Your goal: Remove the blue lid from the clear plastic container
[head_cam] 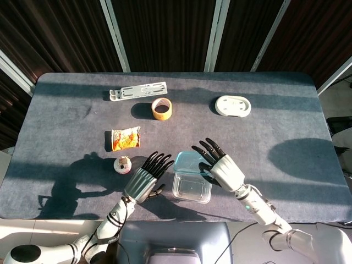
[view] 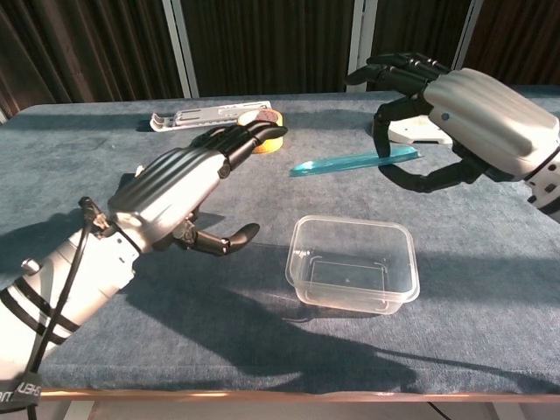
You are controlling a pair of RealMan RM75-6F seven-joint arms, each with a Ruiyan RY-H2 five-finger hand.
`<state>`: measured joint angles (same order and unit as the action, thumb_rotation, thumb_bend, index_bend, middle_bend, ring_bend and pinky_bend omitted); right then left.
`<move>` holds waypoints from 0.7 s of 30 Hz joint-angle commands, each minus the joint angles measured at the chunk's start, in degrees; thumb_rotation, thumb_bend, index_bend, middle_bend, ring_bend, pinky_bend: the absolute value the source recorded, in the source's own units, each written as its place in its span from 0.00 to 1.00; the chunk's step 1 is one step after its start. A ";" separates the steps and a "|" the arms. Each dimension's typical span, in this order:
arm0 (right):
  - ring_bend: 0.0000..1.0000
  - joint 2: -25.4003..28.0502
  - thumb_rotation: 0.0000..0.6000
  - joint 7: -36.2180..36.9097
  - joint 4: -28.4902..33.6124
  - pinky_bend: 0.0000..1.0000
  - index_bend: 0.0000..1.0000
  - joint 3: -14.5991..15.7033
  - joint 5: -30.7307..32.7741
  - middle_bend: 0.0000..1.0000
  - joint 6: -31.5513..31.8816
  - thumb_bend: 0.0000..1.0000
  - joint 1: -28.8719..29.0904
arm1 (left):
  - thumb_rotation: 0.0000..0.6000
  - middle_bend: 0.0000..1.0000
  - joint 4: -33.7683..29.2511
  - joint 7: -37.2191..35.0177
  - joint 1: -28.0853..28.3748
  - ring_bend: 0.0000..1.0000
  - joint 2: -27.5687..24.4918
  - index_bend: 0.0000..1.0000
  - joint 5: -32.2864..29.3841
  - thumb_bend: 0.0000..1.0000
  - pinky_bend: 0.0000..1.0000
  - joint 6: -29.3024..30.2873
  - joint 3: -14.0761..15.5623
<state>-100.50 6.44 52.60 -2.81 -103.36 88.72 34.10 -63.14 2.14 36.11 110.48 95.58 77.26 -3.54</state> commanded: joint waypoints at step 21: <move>0.07 -3.14 1.00 1.73 -25.53 0.00 0.54 1.99 5.71 0.23 -8.32 0.45 -1.65 | 1.00 0.00 -6.81 -3.86 -8.52 0.00 -14.97 0.00 -5.69 0.32 0.00 -0.12 3.25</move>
<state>-101.87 6.92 29.20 -2.19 -97.36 80.99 32.89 -70.37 -1.21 27.95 95.35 90.23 77.52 -0.57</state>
